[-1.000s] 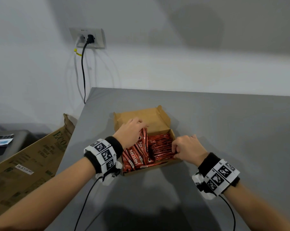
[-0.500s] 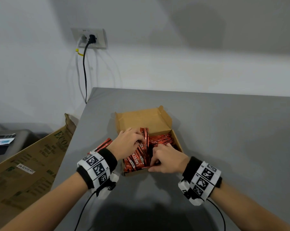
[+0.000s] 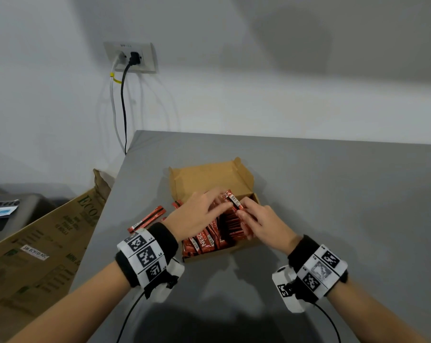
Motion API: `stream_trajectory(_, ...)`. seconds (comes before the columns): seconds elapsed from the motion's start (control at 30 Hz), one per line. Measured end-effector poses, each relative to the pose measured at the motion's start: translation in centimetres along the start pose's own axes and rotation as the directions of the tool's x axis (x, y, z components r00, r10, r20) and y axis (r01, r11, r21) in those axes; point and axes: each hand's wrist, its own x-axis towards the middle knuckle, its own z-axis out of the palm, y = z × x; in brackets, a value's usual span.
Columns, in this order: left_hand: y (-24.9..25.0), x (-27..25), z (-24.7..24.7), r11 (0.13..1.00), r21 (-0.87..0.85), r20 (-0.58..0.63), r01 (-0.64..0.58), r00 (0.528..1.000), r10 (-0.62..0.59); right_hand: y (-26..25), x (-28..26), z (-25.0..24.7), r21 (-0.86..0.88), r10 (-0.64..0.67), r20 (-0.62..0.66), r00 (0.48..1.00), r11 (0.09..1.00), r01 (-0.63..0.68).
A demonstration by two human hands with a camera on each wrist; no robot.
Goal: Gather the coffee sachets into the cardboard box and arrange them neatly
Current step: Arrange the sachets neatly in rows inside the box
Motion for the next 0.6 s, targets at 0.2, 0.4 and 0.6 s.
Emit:
stream_trajectory(0.2,0.5,0.4,0.8,0.99,-0.141,-0.177,-0.014,0.984,-0.012,0.8,-0.3,0.1,0.067,0.001,-0.004,1.0,0.998,-0.001)
stream_trajectory(0.4,-0.1,-0.1,0.5,0.965,-0.045,-0.296,-0.258,0.926,0.233,1.8,-0.2,-1.0,0.166,0.08,-0.126,0.989,0.984,-0.059)
stream_trajectory(0.6,-1.3,-1.0,0.2,0.897,0.132,-0.332,-0.422,0.834,0.441,2.0,-0.2,-1.1,-0.053,-0.037,-0.104,0.994,0.998,0.031)
